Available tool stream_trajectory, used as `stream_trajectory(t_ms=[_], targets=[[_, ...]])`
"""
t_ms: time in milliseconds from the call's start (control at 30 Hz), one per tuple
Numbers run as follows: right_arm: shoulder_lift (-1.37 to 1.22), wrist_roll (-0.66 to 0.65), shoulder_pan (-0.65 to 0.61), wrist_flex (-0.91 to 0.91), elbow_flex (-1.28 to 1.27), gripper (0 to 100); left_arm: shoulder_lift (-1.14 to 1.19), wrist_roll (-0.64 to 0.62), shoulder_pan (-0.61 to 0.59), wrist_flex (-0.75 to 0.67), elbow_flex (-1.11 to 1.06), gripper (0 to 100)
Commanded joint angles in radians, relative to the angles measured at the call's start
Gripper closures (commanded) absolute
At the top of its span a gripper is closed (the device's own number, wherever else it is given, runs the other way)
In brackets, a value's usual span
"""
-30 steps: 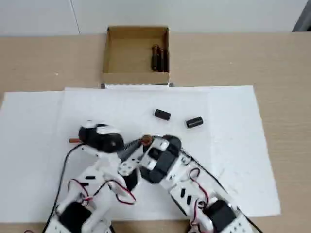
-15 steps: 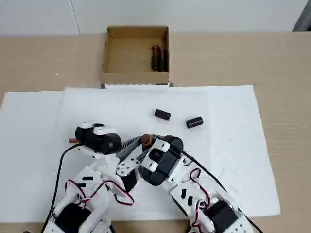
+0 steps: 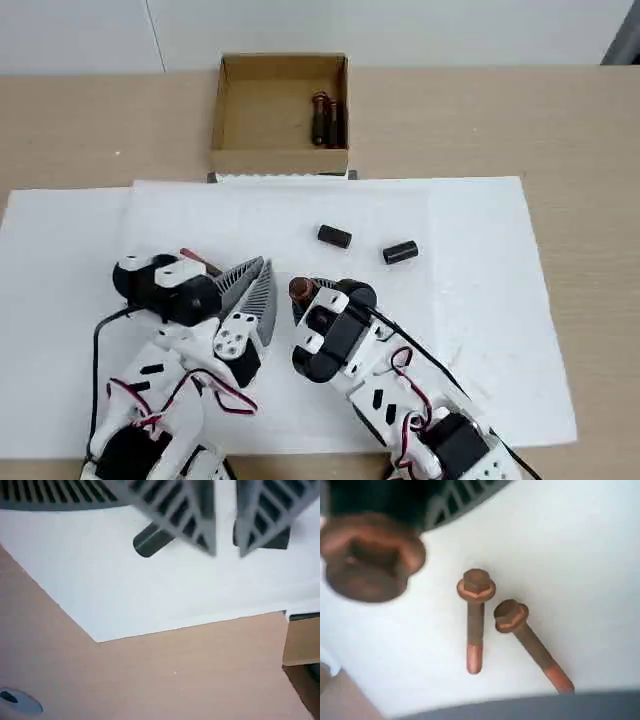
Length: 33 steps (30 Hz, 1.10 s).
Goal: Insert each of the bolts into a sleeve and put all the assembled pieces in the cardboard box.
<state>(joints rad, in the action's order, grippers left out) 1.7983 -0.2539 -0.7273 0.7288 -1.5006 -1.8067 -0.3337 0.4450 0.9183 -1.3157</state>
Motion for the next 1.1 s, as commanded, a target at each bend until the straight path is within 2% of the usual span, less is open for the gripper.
stream_trajectory(t_ms=[0,100,267,367,533,733,867,1067], targets=[[0.013,0.015,0.070,-0.022,0.014,99.6,-0.009,0.077,-0.008,-0.003,0.041,99],[0.013,0.112,0.173,-0.022,0.014,99.6,-0.008,0.158,-0.104,-0.003,0.028,99],[0.002,0.196,0.317,0.022,0.014,99.6,-0.009,0.264,-0.367,-0.077,-0.111,99],[0.002,0.232,0.366,0.085,0.017,99.6,-0.009,0.313,-0.437,-0.094,-0.216,99],[0.001,0.324,0.381,0.182,0.086,99.6,-0.009,0.330,-0.448,-0.094,-0.312,99],[-0.033,0.327,0.383,0.219,0.176,99.6,-0.009,0.331,-0.450,-0.094,-0.351,99],[-0.205,0.333,0.383,0.228,0.310,99.6,-0.011,0.333,-0.446,-0.094,-0.352,99],[-0.588,0.351,0.400,0.081,0.528,99.6,-0.011,0.333,-0.450,-0.091,-0.355,99]])
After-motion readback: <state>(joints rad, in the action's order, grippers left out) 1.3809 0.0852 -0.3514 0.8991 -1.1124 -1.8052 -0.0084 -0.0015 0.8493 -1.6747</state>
